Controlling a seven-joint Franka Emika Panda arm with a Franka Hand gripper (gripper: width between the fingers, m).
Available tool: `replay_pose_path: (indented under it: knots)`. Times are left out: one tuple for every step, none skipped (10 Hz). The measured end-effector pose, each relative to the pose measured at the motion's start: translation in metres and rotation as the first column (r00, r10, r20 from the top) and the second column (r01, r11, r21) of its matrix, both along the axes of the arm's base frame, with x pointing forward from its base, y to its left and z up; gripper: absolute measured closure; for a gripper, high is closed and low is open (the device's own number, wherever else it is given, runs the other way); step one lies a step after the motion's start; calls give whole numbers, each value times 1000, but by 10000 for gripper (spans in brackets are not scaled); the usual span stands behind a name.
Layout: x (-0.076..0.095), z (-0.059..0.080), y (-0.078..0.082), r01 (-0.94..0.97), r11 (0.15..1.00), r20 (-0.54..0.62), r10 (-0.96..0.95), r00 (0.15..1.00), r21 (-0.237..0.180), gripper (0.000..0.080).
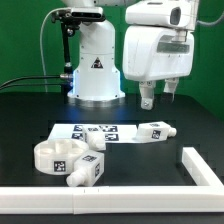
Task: Assemble stool
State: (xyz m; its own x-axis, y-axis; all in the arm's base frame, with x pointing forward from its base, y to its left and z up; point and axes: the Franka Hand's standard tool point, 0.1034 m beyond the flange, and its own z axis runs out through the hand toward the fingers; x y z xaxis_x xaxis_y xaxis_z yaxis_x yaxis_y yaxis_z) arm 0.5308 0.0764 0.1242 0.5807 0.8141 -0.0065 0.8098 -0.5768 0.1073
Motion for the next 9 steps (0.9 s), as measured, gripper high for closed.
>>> replay_pose_path:
  knots:
    - [0, 0, 0, -1, 1000, 3, 1, 1000, -7, 150]
    - [0, 0, 0, -1, 1000, 3, 1, 1000, -7, 150]
    - [0, 0, 0, 0, 1000, 2, 0, 1000, -6, 150]
    - [-1, -1, -6, -17, 1000, -4, 17, 1000, -6, 150]
    - [-3, -3, -26, -14, 1000, -16, 13, 1000, -6, 150]
    - [-6, -6, -44, -23, 1000, -26, 23, 999, -8, 150]
    - [-13, -11, -64, -60, 998, -38, 59, 998, -11, 150]
    - [-20, -17, -95, -91, 996, -59, 91, 994, -11, 150]
    - [-23, -21, -107, -69, 998, -88, 68, 994, -10, 150]
